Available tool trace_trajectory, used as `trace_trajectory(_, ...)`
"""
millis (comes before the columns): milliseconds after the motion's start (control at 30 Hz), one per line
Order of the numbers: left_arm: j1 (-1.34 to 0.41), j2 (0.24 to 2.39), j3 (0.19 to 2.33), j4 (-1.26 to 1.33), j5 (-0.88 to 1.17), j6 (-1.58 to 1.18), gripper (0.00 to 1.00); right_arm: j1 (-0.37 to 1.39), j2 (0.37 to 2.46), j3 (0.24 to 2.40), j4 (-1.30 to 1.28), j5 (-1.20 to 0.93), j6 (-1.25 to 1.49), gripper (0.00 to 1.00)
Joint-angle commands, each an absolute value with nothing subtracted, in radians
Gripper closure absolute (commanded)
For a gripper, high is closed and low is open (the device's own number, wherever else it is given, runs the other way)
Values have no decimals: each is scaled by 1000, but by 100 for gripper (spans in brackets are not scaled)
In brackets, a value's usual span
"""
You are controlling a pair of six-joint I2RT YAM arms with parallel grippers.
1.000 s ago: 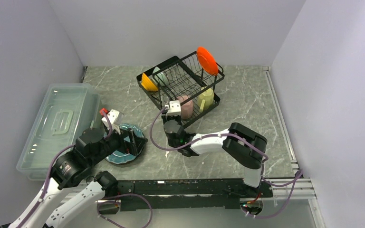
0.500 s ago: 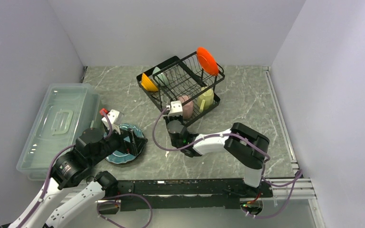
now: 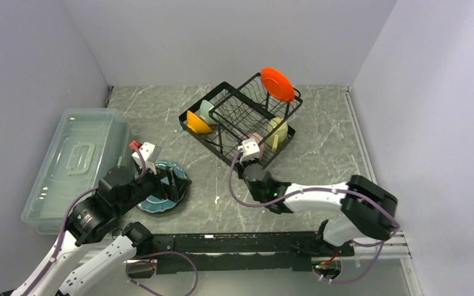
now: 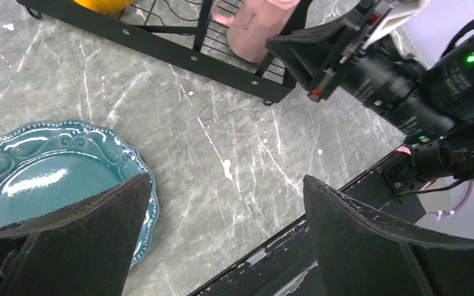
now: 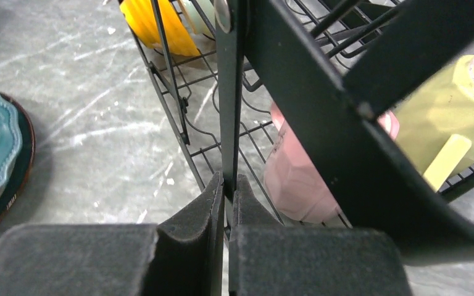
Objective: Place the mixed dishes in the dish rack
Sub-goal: Move the dish rack to the center of the board.
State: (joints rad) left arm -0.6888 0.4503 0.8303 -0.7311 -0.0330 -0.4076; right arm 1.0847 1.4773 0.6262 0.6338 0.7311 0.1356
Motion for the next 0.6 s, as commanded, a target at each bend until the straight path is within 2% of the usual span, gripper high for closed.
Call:
trace_trajectory(0,-689,452,831,-727,-50,-396,1,1059,1269,586,598,599,160,100)
trace_trajectory(200,-689,457,831,-730,-58,-399,1,1051,1067,471,463,543,186,100)
trace_trajectory(567,-688,466,831,-730,-59,-404,1,1046,663,332,136,655,303,100)
